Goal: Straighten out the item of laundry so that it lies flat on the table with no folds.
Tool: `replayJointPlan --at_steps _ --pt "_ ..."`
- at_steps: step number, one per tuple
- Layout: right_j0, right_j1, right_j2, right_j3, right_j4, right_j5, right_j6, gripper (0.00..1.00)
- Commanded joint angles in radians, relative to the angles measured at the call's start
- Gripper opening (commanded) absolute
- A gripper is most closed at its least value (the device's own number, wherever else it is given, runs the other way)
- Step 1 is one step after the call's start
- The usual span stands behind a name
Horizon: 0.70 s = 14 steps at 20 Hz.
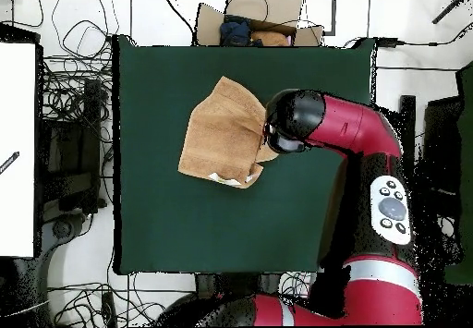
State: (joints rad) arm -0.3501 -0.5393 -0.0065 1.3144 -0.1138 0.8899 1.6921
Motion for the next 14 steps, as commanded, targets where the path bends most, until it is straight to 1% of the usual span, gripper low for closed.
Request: replayJointPlan --at_steps 1,8,10,11,12,13,14 --pt "0.013 0.002 0.009 0.021 -0.046 0.046 0.045 1.0" --pt "0.013 -0.001 0.01 0.042 -0.044 -0.002 0.057 1.0" --pt "-0.001 0.014 0.054 0.058 -0.035 -0.086 0.033 1.0" --pt "0.0 0.03 0.06 0.056 -0.037 -0.097 0.032 1.0" --pt "0.004 0.064 0.058 0.044 -0.036 -0.101 0.049 1.0" --pt "-0.004 0.116 0.068 0.019 -0.054 -0.177 0.045 1.0" --pt "-0.016 0.156 0.075 0.002 -0.043 -0.183 0.05 1.0"
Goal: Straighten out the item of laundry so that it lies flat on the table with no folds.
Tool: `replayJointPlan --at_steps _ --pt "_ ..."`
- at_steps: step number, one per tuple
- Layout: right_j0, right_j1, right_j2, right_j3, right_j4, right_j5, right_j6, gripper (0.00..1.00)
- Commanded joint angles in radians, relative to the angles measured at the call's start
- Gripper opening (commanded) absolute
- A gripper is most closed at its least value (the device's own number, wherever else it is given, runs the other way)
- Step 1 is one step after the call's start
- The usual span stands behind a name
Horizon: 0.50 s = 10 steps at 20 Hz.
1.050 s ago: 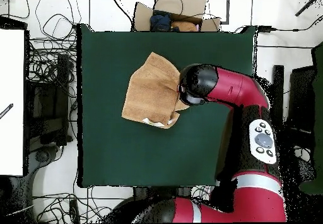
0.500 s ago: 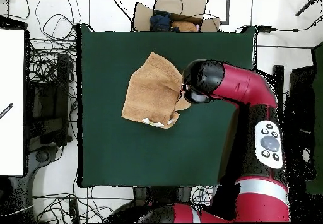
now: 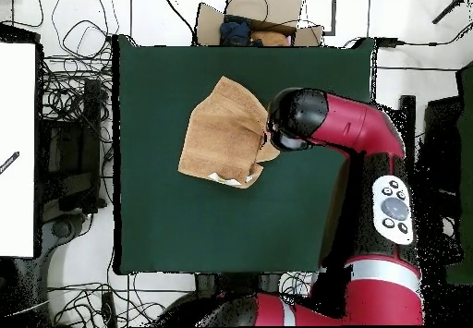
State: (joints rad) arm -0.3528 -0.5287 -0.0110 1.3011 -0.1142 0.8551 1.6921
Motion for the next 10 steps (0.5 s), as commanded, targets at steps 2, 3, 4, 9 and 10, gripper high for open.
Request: replayJointPlan --at_steps 2,3,4,9,10 --pt "-0.037 0.194 0.1 0.003 -0.045 -0.21 0.03 1.0" --pt "-0.045 0.211 0.106 -0.002 -0.039 -0.206 0.022 1.0" --pt "-0.067 0.234 0.128 -0.009 -0.054 -0.233 -0.03 1.0" --pt "-0.108 0.298 0.169 -0.061 -0.1 -0.282 -0.147 1.0" --pt "-0.108 0.3 0.164 -0.06 -0.096 -0.261 -0.141 1.0"
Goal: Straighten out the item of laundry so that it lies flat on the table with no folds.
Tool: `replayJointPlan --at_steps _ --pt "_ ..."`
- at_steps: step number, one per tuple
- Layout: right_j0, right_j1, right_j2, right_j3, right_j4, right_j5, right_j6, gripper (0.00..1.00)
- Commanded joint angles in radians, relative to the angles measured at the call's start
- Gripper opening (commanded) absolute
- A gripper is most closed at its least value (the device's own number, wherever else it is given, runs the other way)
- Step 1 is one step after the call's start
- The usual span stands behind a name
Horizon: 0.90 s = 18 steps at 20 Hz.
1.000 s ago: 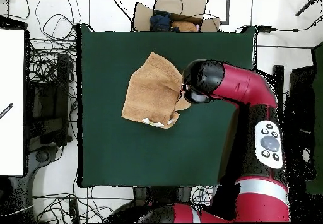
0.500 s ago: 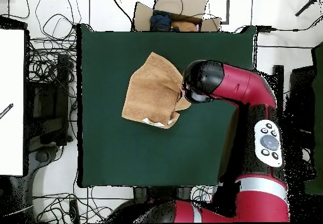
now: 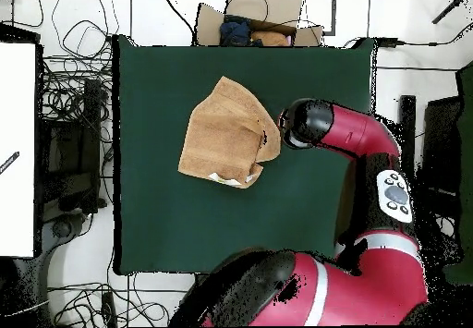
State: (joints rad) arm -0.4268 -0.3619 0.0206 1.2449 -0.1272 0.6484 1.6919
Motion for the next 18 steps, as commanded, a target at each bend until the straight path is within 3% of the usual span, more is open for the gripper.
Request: replayJointPlan --at_steps 1,4,9,12,14,16,18 --pt "-0.045 0.13 0.145 0.003 -0.086 -0.057 -0.154 1.0" --pt "-0.085 0.132 0.194 0.018 -0.132 -0.211 -0.156 1.0" --pt "-0.118 0.118 0.218 0.025 -0.164 -0.172 -0.161 1.0" --pt "-0.134 0.118 0.229 0.013 -0.193 -0.244 -0.131 1.0" --pt "-0.144 0.128 0.227 -0.007 -0.199 -0.192 -0.147 1.0" --pt "-0.159 0.137 0.234 -0.03 -0.217 -0.134 -0.196 1.0" --pt "-0.241 0.136 0.313 0.011 -0.235 -0.188 -0.27 1.0"
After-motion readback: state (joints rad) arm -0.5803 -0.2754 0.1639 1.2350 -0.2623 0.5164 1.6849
